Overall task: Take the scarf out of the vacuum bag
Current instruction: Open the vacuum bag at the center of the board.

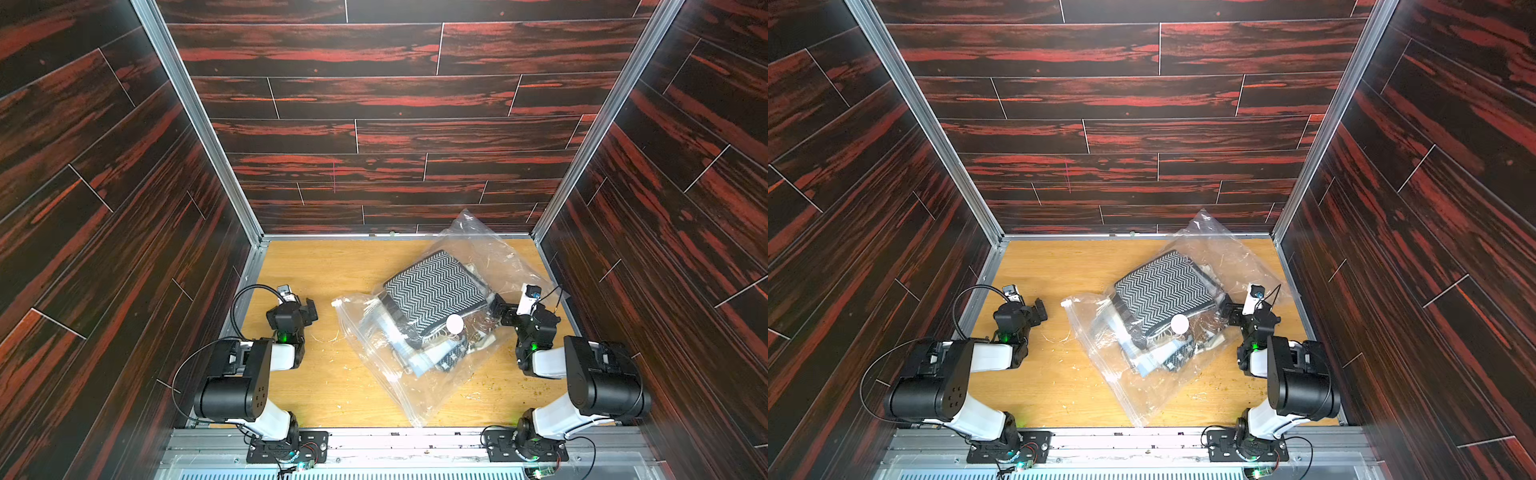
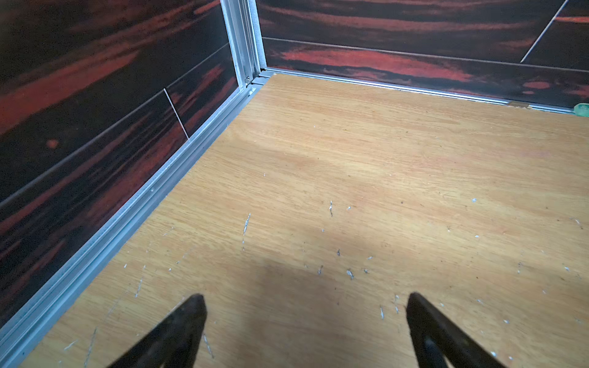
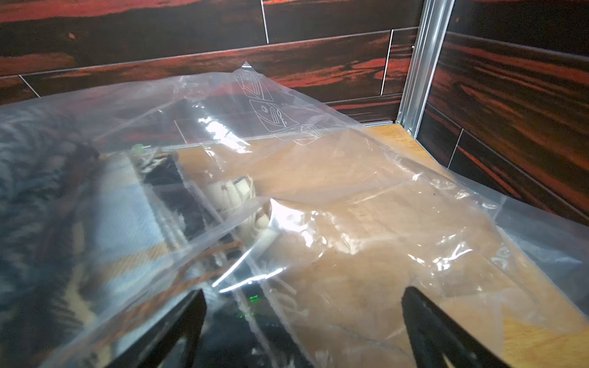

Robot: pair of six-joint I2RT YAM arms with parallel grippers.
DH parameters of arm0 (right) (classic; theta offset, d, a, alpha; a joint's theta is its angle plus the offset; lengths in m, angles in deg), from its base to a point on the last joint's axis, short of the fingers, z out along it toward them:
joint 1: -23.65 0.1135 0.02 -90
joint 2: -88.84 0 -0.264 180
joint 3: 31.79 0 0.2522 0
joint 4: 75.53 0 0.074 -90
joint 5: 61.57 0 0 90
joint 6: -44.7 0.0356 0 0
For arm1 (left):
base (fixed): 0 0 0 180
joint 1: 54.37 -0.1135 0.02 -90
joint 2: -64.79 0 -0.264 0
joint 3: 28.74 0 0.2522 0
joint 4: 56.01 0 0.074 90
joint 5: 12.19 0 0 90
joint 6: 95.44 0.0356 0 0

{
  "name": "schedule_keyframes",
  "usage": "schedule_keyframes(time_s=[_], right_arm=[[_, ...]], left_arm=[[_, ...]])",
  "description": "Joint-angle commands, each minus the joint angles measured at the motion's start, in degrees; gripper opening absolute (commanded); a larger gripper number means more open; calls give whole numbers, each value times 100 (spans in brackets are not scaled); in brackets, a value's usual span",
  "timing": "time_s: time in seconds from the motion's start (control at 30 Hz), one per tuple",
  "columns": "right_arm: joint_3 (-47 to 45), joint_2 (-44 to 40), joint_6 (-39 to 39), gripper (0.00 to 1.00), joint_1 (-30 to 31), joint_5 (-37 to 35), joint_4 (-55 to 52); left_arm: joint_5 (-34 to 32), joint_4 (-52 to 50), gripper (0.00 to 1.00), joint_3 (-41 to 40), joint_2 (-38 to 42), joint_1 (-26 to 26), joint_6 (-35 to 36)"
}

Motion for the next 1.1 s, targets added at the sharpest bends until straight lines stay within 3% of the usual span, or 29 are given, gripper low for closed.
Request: schedule_keyframes(time_s=[0.0, 0.9, 1.07], right_arm=[[11, -47, 58, 99, -2, 109, -35], [8, -54, 56, 99, -3, 92, -39], [-49, -269, 130, 99, 2, -90, -91]], left_arm=[[20, -66, 100, 101, 151, -45, 50], [163, -103, 100, 108, 192, -124, 36], [-90, -709, 100, 234, 674, -121, -58]])
